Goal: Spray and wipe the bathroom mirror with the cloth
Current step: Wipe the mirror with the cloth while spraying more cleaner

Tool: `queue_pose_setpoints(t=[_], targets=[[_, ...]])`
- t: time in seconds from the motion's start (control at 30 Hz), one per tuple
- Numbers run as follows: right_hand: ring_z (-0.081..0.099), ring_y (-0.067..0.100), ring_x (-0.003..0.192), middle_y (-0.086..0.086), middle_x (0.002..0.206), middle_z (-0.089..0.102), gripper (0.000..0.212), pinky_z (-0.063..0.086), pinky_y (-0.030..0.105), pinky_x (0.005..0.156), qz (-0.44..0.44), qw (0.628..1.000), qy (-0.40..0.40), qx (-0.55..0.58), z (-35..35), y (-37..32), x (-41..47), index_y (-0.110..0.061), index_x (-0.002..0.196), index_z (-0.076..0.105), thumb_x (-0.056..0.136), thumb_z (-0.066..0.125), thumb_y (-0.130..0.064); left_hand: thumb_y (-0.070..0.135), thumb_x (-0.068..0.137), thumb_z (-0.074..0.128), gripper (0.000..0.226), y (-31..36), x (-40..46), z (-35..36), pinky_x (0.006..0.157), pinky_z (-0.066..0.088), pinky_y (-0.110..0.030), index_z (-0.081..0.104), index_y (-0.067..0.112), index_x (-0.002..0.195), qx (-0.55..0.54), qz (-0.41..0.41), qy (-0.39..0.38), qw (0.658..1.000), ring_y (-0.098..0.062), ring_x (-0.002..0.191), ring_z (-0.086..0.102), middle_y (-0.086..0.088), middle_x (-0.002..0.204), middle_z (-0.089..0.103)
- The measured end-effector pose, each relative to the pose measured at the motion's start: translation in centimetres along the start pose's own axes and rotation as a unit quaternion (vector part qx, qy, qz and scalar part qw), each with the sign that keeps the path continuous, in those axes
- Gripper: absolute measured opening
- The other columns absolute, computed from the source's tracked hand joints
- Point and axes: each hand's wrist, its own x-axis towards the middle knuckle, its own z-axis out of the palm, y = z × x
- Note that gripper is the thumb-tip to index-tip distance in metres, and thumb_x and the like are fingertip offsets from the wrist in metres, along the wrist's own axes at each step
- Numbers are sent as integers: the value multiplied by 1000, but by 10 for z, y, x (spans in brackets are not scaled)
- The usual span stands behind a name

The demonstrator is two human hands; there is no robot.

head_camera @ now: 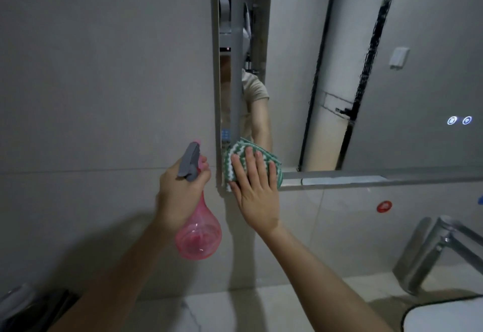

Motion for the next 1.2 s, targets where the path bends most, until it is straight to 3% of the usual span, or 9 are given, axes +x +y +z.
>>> queue_pose_setpoints(t=[0.23,0.33,0.43,0.6,0.73,0.83,0.93,1.1,1.2], targets=[[12,23,145,6,157,14,53,11,43,117,-24,999,18,20,-1,9,6,-22,148,27,99,41,-37,14,73,67,12,-9,-4,13,77,51,-41,67,21,83,13,12,11,1000,-12,69,56,9,75,66],[14,22,144,7,153,26,52,11,43,116,-45,998,38,20,-10,15,33,-22,146,31,98,44,-36,12,73,67,22,-5,0,12,76,48,-34,69,25,90,15,30,13,999,-10,71,55,7,77,65],[21,23,142,9,151,32,49,11,43,116,-56,996,64,38,-27,18,82,-21,145,36,99,43,-36,19,63,63,36,-6,6,9,73,49,-38,71,21,99,-2,17,14,1000,-16,71,55,3,76,65],[21,24,141,10,152,31,50,9,43,116,-63,993,92,30,-37,16,115,-19,145,36,99,42,-36,-2,74,65,41,-16,6,4,75,45,-35,65,1,115,-47,-5,47,998,-15,75,55,5,76,63],[17,23,144,6,154,25,50,7,43,116,-67,994,87,18,-21,4,81,-20,146,34,99,41,-37,14,65,62,52,-30,-1,-8,73,46,-34,64,-4,114,-46,-4,39,998,-5,68,56,8,67,60],[9,22,145,5,157,15,53,6,42,117,-110,992,57,3,-1,-4,37,-23,147,30,98,43,-38,13,64,59,49,-37,-10,-12,56,39,-16,57,-18,101,-2,20,44,999,3,48,45,-13,68,53],[9,22,146,6,159,3,56,3,41,118,-132,991,34,-11,12,-9,0,-23,149,25,98,43,-36,13,60,56,44,-42,-10,-13,45,30,-11,56,-17,93,44,24,48,998,-9,44,40,-4,50,49],[11,21,146,5,159,9,59,5,40,118,-144,989,34,-13,15,-6,-9,-25,149,25,95,47,-34,13,56,55,44,-51,-10,-15,44,29,-10,55,-16,89,69,40,45,996,-8,48,43,-8,53,45],[14,20,145,3,156,20,58,5,38,118,-162,986,31,-21,9,8,-7,-26,148,27,94,48,-33,12,57,55,45,-53,-15,-10,46,29,-7,54,-19,90,29,40,35,998,-22,61,38,-19,66,46]])
